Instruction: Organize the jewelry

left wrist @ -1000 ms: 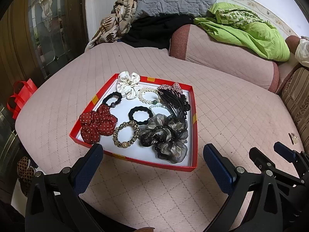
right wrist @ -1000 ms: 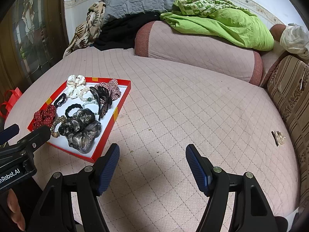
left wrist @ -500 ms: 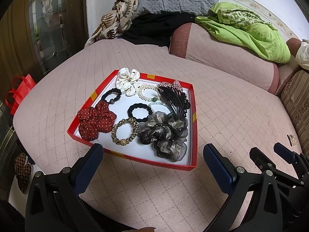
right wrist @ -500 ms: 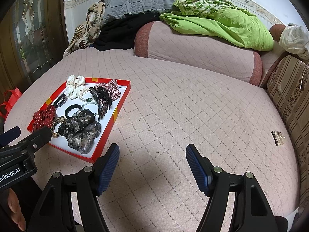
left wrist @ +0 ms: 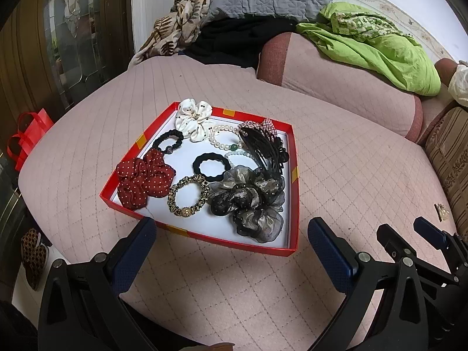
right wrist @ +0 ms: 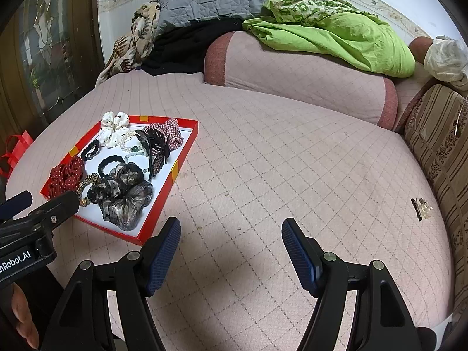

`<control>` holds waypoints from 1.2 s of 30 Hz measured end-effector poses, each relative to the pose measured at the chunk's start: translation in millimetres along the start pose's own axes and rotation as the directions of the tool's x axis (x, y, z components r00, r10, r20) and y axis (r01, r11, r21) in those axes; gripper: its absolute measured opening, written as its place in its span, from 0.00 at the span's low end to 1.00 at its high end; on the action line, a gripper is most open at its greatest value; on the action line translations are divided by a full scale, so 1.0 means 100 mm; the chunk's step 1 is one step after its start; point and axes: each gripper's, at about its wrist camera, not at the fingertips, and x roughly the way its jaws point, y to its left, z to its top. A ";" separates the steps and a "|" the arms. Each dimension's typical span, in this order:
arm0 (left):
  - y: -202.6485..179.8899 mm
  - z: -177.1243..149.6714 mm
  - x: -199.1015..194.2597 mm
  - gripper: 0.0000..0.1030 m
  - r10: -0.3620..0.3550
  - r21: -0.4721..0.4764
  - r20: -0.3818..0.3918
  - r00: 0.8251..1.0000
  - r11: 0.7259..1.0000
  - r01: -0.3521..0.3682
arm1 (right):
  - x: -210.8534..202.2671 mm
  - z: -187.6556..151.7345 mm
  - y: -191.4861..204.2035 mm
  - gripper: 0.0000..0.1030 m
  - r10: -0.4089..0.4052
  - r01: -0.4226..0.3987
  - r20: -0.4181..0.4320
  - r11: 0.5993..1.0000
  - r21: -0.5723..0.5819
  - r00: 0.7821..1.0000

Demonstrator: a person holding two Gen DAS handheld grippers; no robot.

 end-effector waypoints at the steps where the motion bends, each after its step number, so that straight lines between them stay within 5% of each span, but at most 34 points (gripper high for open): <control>1: 0.00 0.00 0.00 1.00 0.000 0.000 0.002 1.000 1.000 0.000 | -0.01 0.00 0.00 0.74 0.001 -0.001 0.005 1.000 0.000 1.000; 36: 0.04 0.02 -0.10 1.00 0.036 -0.025 0.013 0.999 0.999 -0.036 | -0.07 -0.06 0.07 0.76 0.044 -0.044 0.024 0.999 -0.016 0.999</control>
